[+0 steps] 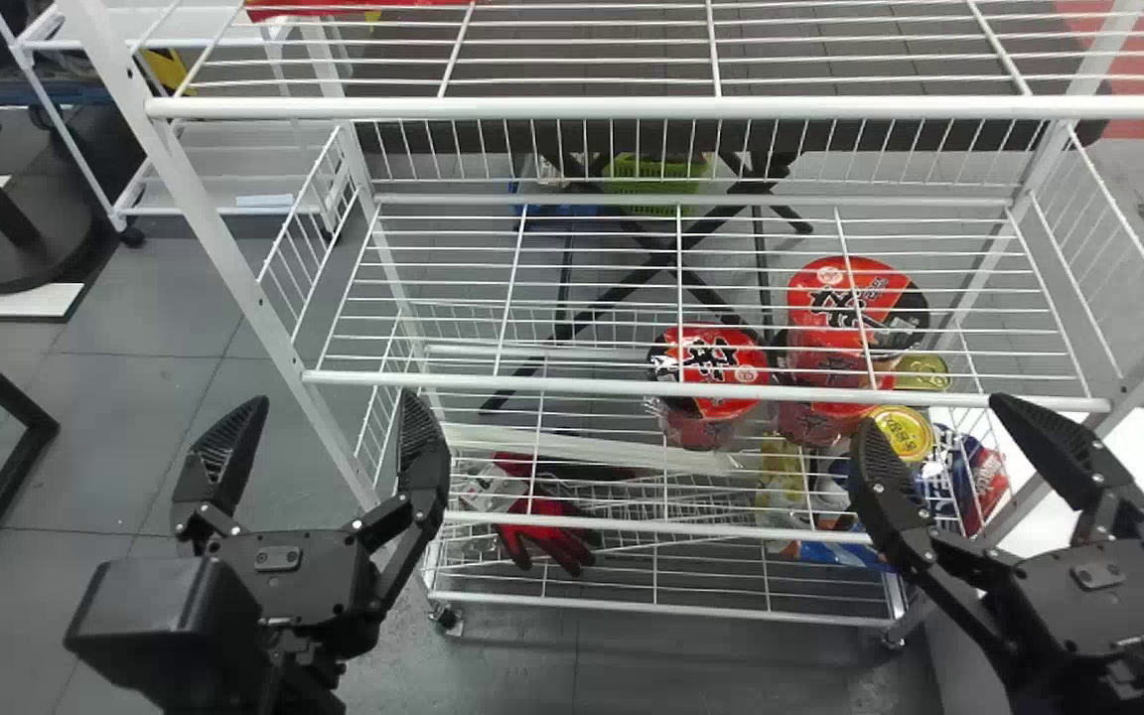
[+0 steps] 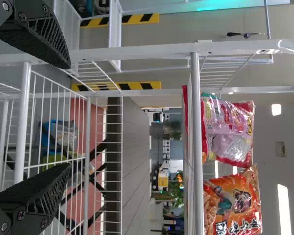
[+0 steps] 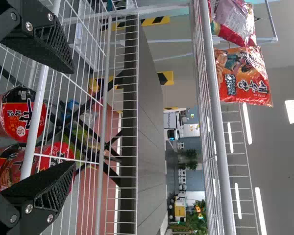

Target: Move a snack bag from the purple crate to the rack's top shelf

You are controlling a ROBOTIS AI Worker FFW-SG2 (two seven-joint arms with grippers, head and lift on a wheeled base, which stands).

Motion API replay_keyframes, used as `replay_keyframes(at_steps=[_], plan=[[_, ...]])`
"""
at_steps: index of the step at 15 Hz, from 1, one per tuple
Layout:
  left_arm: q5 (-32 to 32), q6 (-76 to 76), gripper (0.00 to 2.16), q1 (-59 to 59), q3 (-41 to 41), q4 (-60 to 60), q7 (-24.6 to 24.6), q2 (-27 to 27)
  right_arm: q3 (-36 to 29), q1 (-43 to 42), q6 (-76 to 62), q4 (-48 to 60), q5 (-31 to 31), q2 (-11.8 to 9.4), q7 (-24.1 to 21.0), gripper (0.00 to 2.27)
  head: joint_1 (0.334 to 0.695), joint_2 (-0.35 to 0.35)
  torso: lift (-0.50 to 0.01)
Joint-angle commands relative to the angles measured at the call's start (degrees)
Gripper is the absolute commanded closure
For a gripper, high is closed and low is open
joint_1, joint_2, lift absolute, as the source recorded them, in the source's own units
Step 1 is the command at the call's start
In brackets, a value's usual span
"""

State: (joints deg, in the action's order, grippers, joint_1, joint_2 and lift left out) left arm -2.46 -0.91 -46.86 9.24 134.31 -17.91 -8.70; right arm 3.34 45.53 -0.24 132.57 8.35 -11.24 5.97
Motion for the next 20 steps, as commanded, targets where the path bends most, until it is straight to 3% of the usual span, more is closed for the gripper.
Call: replay_keyframes(at_steps=[1,20], plan=[[0.0,0.0,0.1,0.02,-0.01,-0.02,-0.02,0.0,0.0,0.0,-0.5,-0.21,0.0,0.08,-0.08,0.17,0.695,0.067,-0.351],[0.09,-0.53,0.1,0.11,-0.01,-0.28,-0.11,0.0,-1.05,0.44,-3.84,-0.56,1.14,-0.01,-0.26,0.17,0.695,0.05,-0.427]])
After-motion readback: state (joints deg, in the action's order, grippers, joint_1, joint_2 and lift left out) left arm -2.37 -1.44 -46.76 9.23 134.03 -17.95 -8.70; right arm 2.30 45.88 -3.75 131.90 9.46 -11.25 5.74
